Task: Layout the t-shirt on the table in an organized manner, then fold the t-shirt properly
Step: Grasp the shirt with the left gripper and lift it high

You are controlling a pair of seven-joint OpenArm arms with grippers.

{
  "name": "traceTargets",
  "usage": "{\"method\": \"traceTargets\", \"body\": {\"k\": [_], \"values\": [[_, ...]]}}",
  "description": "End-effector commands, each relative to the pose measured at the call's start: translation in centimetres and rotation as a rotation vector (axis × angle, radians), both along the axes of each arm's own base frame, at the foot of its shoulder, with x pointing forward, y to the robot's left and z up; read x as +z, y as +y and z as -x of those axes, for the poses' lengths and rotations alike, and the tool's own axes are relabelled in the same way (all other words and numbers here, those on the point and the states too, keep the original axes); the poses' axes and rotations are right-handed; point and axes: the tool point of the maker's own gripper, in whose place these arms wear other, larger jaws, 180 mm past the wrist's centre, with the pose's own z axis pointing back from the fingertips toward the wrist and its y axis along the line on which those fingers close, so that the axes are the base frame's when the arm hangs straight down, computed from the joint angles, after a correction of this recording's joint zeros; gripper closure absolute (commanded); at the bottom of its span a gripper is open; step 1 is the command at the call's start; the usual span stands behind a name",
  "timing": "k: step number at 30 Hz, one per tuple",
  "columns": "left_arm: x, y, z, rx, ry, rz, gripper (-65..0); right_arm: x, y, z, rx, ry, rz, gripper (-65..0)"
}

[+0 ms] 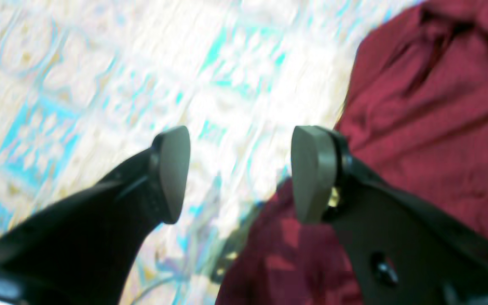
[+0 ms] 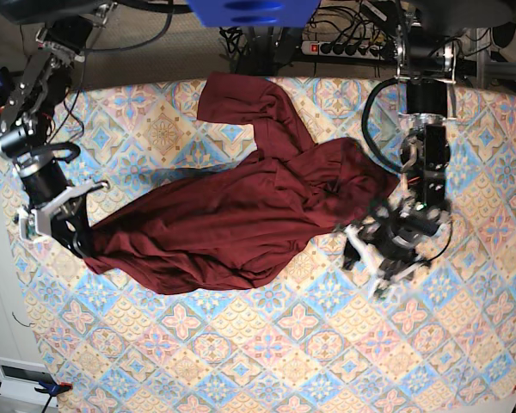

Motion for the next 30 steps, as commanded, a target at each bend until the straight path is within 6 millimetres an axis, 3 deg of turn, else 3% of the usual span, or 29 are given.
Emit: {"method": "traceTargets", "body": {"k": [1, 7, 11, 14, 19, 23, 27, 29, 30], "values": [[1.9, -1.1, -1.8, -0.026, -0.069, 0.014, -37.0, 1.3, -0.6, 0.2, -0.009, -0.042, 0.007, -0.5], [-0.5, -6.7, -4.5, -0.156, -0.069, -0.034, -37.0, -1.0, -2.7, 2.3, -0.070, 0.048, 0.024, -0.5], [-3.8, -10.1, -5.5, -0.220, -0.022, -0.043, -37.0, -1.6, -2.7, 2.6, -0.071, 0.076, 0.026, -0.5], [-6.0, -12.8, -5.4, -0.267, 0.013, -0.030, -37.4, -1.8, -2.8, 2.6, -0.071, 0.086, 0.028, -0.5], [-6.8, -17.3, -4.4, -0.375, 0.000, -0.020, -37.6, -1.9, -2.7, 2.6, -0.069, 0.089, 0.030, -0.5], [-8.3, -19.1, -3.7, -0.423, 0.026, -0.037, -37.2, -1.8, -2.6, 2.5, -0.066, 0.089, 0.029, -0.5], [-11.1, -18.6, -3.2, -0.421, 0.120, -0.080, -35.7, -1.9, -2.6, 2.6, -0.067, 0.090, 0.028, -0.5], [-11.1, -18.3, -3.4, -0.413, 0.124, -0.083, -27.9, -1.9, -2.6, 2.5, -0.067, 0.088, 0.027, -0.5], [-10.9, -18.1, -3.6, -0.409, 0.118, -0.082, -20.3, -1.9, -2.7, 2.4, -0.068, 0.088, 0.028, -0.5]]}}
